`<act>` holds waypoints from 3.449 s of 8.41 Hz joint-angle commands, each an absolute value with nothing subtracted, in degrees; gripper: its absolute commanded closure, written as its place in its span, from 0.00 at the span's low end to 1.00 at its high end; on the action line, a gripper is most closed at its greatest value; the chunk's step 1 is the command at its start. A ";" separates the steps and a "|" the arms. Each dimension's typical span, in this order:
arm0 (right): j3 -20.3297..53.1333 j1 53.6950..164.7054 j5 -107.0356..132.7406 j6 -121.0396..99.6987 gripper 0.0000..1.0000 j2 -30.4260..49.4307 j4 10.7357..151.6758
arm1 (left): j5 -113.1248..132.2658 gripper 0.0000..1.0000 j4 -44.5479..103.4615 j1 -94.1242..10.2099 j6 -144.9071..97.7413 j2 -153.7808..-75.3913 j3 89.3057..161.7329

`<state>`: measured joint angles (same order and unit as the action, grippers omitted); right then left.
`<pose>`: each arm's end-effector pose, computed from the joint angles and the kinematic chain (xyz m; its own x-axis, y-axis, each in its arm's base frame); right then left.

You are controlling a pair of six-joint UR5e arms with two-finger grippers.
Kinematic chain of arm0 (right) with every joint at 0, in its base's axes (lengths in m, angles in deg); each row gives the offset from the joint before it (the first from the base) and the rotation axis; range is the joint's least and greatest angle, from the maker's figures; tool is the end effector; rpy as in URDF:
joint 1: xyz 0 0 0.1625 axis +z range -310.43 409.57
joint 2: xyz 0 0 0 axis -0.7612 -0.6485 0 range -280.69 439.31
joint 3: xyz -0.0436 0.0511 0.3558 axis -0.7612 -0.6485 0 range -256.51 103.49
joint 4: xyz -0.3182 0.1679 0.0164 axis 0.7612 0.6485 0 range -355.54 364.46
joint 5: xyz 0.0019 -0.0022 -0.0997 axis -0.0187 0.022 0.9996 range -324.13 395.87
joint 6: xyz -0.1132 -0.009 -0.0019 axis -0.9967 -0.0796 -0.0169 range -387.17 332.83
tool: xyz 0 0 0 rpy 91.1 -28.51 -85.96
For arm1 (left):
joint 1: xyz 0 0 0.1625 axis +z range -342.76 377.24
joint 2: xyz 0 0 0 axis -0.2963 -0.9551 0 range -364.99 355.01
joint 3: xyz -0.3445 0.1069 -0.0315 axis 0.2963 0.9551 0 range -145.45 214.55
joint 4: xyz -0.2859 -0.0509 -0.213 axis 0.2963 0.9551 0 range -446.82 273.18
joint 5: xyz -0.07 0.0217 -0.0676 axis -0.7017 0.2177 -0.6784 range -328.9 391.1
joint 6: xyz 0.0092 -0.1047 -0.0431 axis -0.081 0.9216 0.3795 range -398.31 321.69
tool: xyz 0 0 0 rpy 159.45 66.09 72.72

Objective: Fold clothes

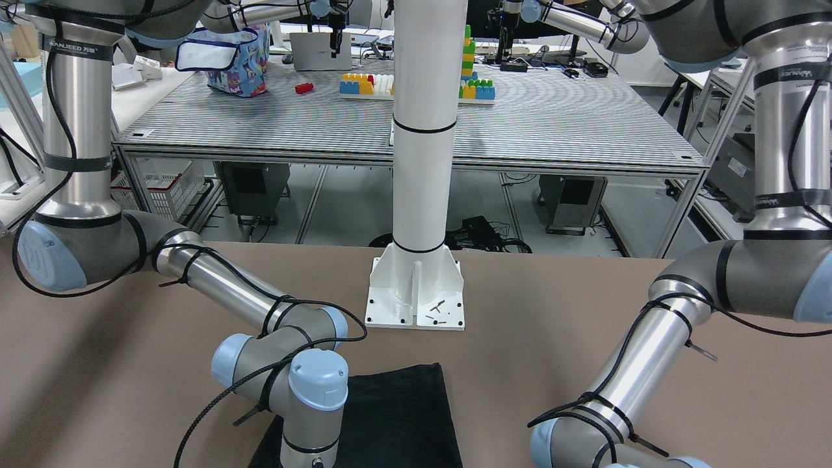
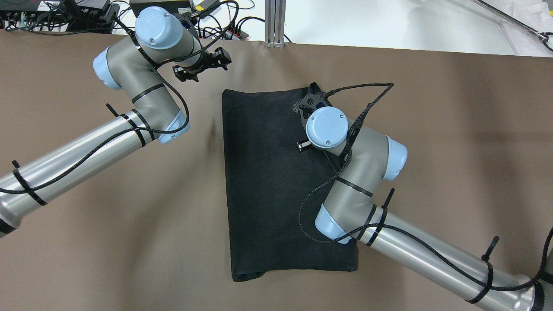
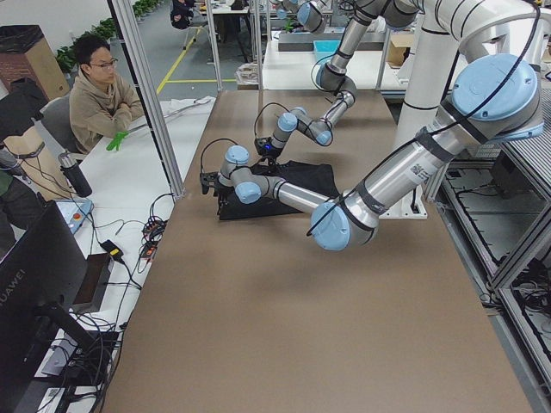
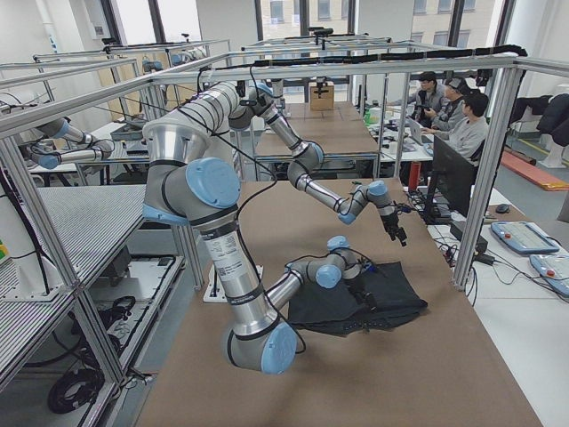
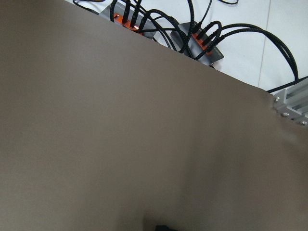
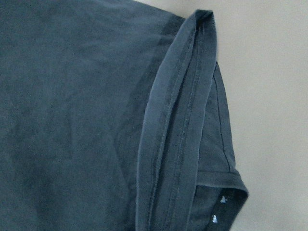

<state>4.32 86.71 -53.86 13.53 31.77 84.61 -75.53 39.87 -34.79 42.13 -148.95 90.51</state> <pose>-0.4569 -0.5140 0.2607 0.8390 -0.3155 0.4433 0.0456 0.8526 0.5205 0.3839 -0.6556 0.2382 0.4349 -0.2986 -0.8495 0.5436 0.8391 -0.0166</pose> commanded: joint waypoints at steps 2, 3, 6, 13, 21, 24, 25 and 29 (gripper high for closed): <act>-0.04 88.41 -53.86 10.30 0.06 29.31 77.95 | -75.51 0.00 39.48 -34.70 42.72 -148.96 91.06; -0.13 90.07 -54.38 8.01 0.06 28.08 77.07 | -75.42 0.00 39.48 -34.62 42.81 -149.04 91.06; -0.04 93.51 -58.07 4.47 0.06 26.57 75.65 | -75.42 0.00 39.48 -34.18 43.51 -149.22 91.06; 28.92 81.50 -58.79 41.59 0.06 9.74 76.00 | -74.54 0.00 39.48 -33.91 44.22 -149.13 92.21; 34.23 64.95 -44.98 81.81 0.43 1.00 75.39 | -72.52 0.00 39.48 -33.47 44.30 -148.52 93.52; 35.98 65.13 -45.25 81.11 0.45 -1.10 75.73 | -71.91 0.00 39.48 -32.78 45.53 -148.61 93.52; 35.99 65.04 -45.25 81.02 0.45 -1.72 75.74 | -71.03 0.00 39.39 -32.25 45.53 -148.69 93.52; 35.38 64.42 -45.07 81.02 0.56 -1.73 75.83 | -71.03 0.00 39.39 -32.16 45.62 -148.69 93.52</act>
<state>35.52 64.61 -45.13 81.03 -1.69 75.77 -71.06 39.41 -32.20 45.60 -148.69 93.51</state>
